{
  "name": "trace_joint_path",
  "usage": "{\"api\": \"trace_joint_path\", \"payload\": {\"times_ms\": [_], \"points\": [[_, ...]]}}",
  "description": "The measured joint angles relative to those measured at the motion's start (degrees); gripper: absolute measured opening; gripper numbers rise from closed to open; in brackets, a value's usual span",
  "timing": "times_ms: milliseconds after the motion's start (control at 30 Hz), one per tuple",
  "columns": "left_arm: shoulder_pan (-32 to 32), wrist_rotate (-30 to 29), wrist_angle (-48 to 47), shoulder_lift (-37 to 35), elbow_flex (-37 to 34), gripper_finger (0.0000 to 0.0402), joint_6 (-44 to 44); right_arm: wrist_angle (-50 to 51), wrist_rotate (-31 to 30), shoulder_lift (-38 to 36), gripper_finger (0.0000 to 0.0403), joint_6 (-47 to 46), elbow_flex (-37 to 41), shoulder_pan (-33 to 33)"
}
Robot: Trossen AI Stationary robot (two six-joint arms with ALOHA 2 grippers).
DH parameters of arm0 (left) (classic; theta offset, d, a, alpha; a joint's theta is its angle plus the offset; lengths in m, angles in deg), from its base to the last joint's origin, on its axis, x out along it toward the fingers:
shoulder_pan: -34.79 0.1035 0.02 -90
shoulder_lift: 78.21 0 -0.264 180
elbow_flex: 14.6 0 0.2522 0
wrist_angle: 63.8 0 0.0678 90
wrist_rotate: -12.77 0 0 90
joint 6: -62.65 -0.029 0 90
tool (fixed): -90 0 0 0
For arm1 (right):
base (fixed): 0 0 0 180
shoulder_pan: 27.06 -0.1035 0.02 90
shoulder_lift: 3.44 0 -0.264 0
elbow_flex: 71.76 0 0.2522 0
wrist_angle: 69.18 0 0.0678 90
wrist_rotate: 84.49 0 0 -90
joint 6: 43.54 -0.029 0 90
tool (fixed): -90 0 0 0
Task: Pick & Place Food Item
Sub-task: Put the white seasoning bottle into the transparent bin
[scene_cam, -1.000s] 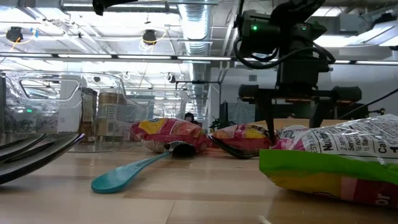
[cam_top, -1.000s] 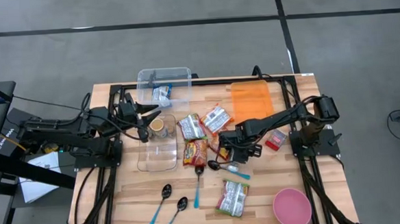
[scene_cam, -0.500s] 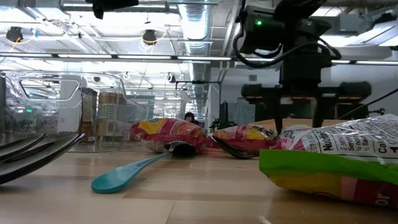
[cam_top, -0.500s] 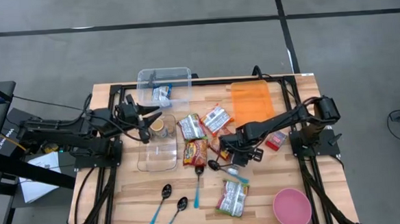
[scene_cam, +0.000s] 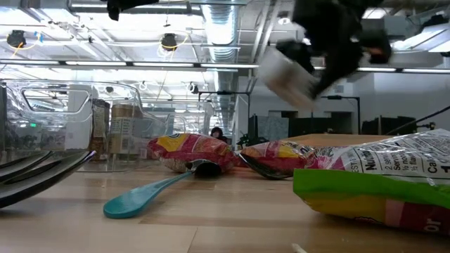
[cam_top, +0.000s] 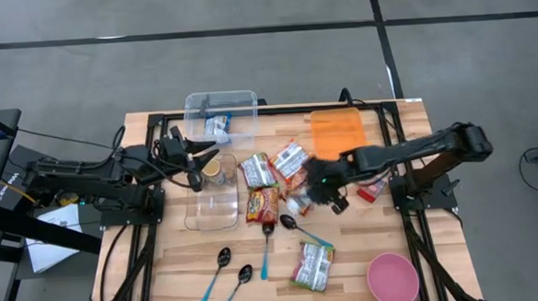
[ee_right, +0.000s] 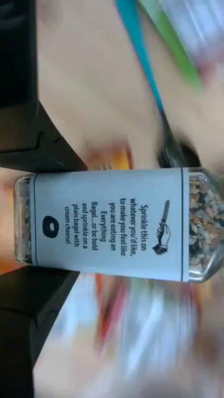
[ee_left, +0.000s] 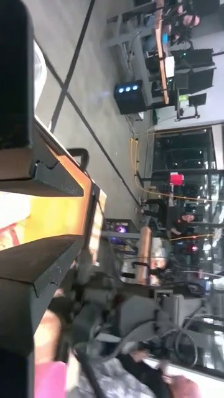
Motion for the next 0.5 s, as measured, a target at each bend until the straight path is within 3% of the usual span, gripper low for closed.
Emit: {"api": "trace_joint_path", "payload": {"times_ms": [200, 333, 500], "points": [[0.44, -0.70, 4.31, 5.03, 0.00, 0.0109, 4.43, -6.94, -14.77, -6.13, 0.0187, -7.62, -0.37, 2.73], [0.44, -0.67, 8.71, 9.67, -0.01, 0.0137, 5.54, -6.91, -24.54, -6.76, 0.0187, -6.57, -3.23, 3.91], [1.06, -0.33, 18.71, 16.71, 0.02, 0.0198, 5.55, -7.42, -28.76, -5.09, 0.0187, -3.74, -7.75, 5.95]]}}
